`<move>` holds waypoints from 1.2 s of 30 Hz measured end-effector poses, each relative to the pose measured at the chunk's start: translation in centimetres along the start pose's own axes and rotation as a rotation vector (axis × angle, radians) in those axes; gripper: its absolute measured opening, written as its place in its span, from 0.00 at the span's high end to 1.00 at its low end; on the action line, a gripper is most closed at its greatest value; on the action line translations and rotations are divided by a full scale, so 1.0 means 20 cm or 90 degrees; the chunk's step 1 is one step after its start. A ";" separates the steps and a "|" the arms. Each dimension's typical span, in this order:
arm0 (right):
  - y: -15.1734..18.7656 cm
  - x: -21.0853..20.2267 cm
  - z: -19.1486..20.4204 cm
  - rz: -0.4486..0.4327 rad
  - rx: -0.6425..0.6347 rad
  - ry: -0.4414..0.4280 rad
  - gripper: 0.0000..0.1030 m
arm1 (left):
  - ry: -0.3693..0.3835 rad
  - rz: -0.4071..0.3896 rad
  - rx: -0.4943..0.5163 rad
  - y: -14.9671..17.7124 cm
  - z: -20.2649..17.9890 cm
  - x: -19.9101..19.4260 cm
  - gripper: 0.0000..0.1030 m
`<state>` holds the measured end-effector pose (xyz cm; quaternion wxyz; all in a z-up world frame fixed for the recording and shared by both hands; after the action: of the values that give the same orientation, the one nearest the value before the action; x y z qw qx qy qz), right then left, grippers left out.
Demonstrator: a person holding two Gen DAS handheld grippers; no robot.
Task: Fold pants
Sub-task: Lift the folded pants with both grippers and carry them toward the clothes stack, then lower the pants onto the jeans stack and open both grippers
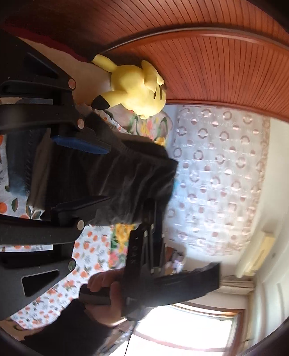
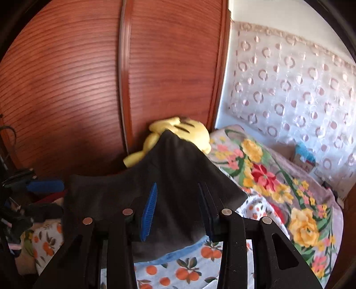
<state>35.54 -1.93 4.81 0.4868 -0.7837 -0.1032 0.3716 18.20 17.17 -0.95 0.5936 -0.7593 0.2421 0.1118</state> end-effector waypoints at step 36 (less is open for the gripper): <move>0.31 -0.26 0.00 -0.003 0.139 0.064 0.62 | -0.040 0.057 0.056 0.05 -0.13 0.10 0.53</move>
<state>30.62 -7.88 2.14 0.5748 -0.7432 -0.0394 0.3401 19.15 13.94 -1.94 0.6280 -0.7170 0.2618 0.1516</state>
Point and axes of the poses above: each gripper's, at about its wrist camera, not at the fingertips, and x roughly the way its jaws point, z to its left, y to its underside, the point moved 5 cm from there along x, roughly the way its jaws point, and after that the axes turned 10 degrees about y, right-handed, at the moved point
